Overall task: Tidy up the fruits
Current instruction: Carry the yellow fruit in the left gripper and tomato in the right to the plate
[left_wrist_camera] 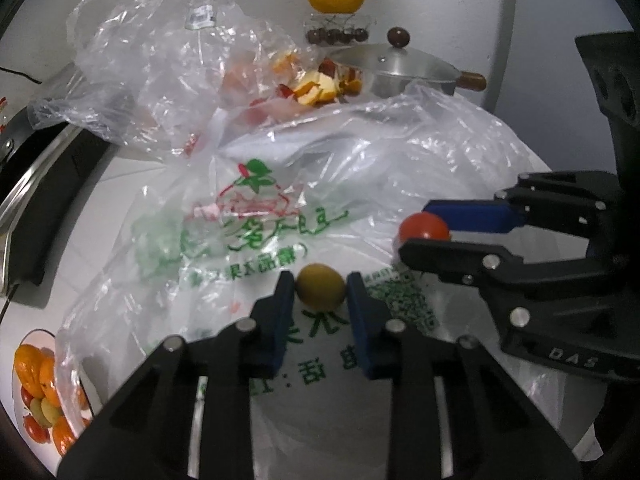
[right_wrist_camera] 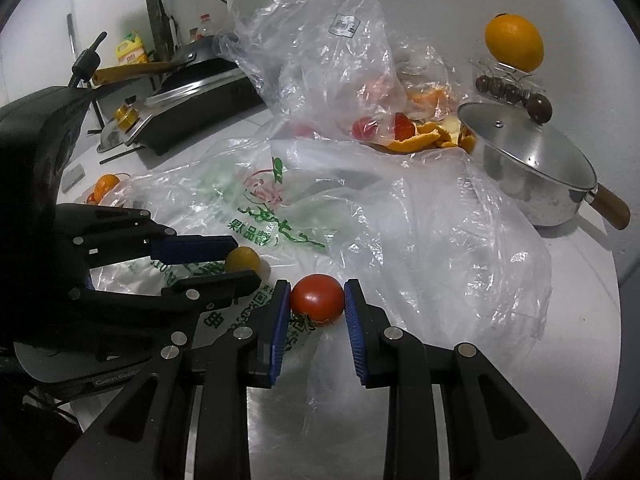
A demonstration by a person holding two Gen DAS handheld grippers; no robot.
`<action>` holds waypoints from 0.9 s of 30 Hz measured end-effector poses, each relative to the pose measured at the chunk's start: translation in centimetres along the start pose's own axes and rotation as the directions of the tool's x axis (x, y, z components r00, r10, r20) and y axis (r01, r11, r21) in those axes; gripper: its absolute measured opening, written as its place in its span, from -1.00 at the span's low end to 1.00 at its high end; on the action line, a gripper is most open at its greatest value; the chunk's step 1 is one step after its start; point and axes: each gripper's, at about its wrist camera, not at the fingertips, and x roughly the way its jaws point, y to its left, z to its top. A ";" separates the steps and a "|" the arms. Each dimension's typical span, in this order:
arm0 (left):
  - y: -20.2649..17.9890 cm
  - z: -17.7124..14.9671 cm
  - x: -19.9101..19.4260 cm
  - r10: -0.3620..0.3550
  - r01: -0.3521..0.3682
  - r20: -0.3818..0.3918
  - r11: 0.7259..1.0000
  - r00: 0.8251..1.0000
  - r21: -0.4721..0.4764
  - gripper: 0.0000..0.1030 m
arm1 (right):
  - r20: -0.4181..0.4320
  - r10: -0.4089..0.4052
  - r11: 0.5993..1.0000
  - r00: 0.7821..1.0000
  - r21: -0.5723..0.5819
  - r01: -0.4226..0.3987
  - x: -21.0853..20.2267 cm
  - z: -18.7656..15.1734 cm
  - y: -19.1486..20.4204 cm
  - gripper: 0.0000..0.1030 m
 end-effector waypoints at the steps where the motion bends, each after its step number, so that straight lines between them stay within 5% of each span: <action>1: 0.0 0.0 -0.3 -0.002 0.002 0.005 1.000 1.000 -0.001 -0.46 | 0.002 -0.002 1.000 1.000 -0.002 0.002 -0.1 0.0 0.1 -0.43; 27: 2.1 -3.6 -11.0 0.027 -0.019 0.143 0.998 0.989 -0.055 -0.46 | 0.074 -0.040 0.995 0.996 -0.090 0.046 -5.7 1.3 6.3 -0.43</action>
